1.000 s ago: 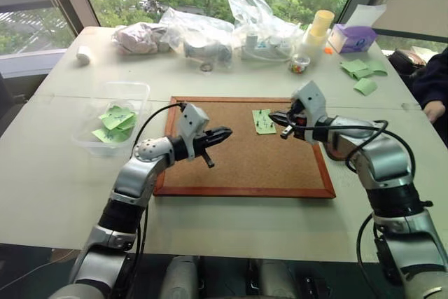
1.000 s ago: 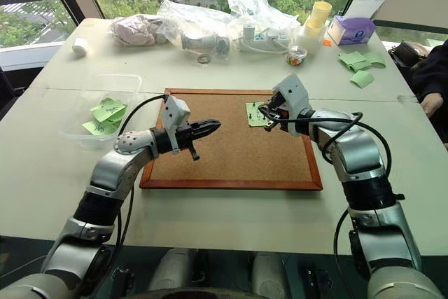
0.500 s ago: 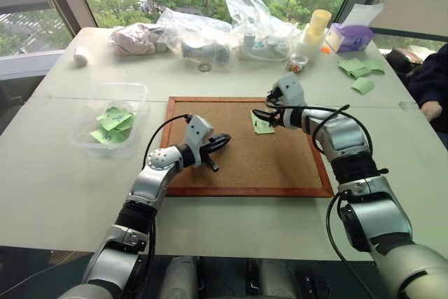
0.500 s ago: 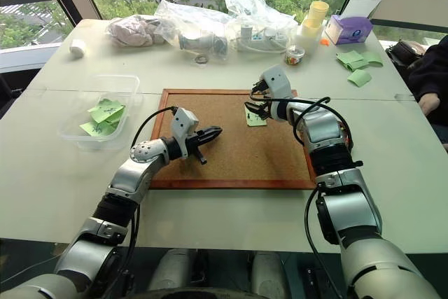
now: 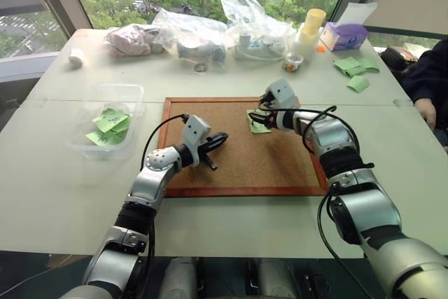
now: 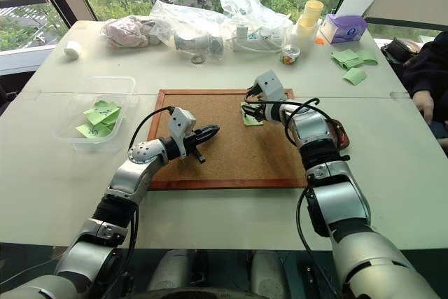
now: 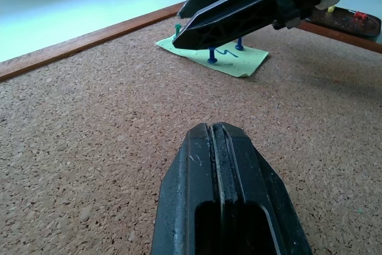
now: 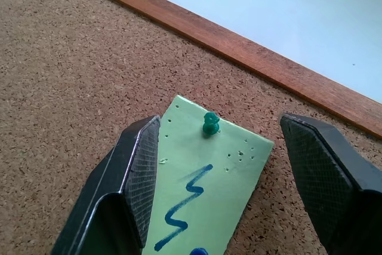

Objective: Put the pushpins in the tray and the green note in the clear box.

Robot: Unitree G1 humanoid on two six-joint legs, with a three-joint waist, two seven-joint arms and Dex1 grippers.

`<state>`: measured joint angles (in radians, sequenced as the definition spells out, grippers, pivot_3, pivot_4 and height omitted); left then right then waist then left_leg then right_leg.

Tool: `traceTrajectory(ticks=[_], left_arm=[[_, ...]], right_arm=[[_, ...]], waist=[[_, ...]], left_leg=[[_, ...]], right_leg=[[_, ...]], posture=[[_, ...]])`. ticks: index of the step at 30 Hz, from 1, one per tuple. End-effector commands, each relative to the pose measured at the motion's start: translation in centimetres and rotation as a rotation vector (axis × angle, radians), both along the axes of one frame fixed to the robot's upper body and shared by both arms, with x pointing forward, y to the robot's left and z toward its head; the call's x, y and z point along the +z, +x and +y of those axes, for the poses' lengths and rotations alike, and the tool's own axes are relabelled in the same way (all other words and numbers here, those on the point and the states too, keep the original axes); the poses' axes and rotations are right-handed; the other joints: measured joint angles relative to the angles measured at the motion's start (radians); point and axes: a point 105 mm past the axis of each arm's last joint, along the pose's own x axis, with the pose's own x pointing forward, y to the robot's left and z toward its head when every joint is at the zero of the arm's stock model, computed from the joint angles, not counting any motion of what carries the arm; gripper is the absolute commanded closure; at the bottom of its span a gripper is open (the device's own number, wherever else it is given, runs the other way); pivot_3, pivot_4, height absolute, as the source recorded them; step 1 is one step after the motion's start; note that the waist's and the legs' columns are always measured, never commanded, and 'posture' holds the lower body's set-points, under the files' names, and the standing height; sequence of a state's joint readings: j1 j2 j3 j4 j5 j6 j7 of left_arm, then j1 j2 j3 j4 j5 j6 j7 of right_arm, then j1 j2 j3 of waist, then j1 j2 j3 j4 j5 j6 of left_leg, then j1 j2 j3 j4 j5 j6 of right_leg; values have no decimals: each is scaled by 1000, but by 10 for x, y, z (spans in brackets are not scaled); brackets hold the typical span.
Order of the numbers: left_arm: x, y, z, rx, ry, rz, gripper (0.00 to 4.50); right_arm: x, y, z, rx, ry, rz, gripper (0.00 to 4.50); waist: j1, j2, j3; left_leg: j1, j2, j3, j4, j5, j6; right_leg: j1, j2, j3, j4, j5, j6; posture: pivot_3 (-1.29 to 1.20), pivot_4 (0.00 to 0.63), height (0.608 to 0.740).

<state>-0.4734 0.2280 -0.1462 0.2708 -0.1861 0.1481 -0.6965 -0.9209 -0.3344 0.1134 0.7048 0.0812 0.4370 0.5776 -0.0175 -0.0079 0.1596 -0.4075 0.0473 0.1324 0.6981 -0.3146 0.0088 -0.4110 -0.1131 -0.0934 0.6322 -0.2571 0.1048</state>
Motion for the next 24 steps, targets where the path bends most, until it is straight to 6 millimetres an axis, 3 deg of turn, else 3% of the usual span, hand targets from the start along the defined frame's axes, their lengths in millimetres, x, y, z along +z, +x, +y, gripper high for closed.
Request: traceTrajectory(ticks=[1, 5, 8, 13, 19, 24], left_arm=[[0, -1, 2, 12, -2, -6, 4500], [-2, -1, 4, 22, 1, -3, 4500], [-5, -2, 6, 29, 8, 9, 4500], [-18, -5, 7, 25, 42, 49, 4500], [-28, -6, 6, 20, 62, 78, 4500], [-31, -6, 6, 20, 67, 82, 4500]], right_arm=[[20, 7, 6, 16, 6, -63, 2445], [17, 7, 8, 25, 0, -61, 4426], [22, 6, 8, 35, 2, -76, 4426], [49, 3, -5, -5, 45, -141, 4426], [90, -15, -46, -142, 148, -220, 4426], [99, -34, -84, -263, 161, -231, 4426]], waist=[[0, 0, 0], [-1, 0, 0], [-3, 0, 0], [-3, 1, 0], [3, 3, -1], [2, 8, -4]], left_leg=[[0, 0, 0, 0, 0, 0], [0, 0, 0, 0, 0, 0], [0, 0, 0, 0, 0, 0], [0, 0, 0, 0, 0, 0], [0, 0, 0, 0, 0, 0], [1, 0, 0, -1, 0, 0]], right_leg=[[0, 0, 0, 0, 0, 0], [0, 0, 0, 0, 0, 0], [0, 0, 0, 0, 0, 0], [0, 0, 0, 0, 0, 0], [0, 0, 0, 0, 0, 0], [1, 0, 0, 0, 0, 0]], posture=[[0, 150, 740], [0, 150, 740], [0, 150, 740], [0, 150, 740], [0, 150, 740], [0, 150, 740]])
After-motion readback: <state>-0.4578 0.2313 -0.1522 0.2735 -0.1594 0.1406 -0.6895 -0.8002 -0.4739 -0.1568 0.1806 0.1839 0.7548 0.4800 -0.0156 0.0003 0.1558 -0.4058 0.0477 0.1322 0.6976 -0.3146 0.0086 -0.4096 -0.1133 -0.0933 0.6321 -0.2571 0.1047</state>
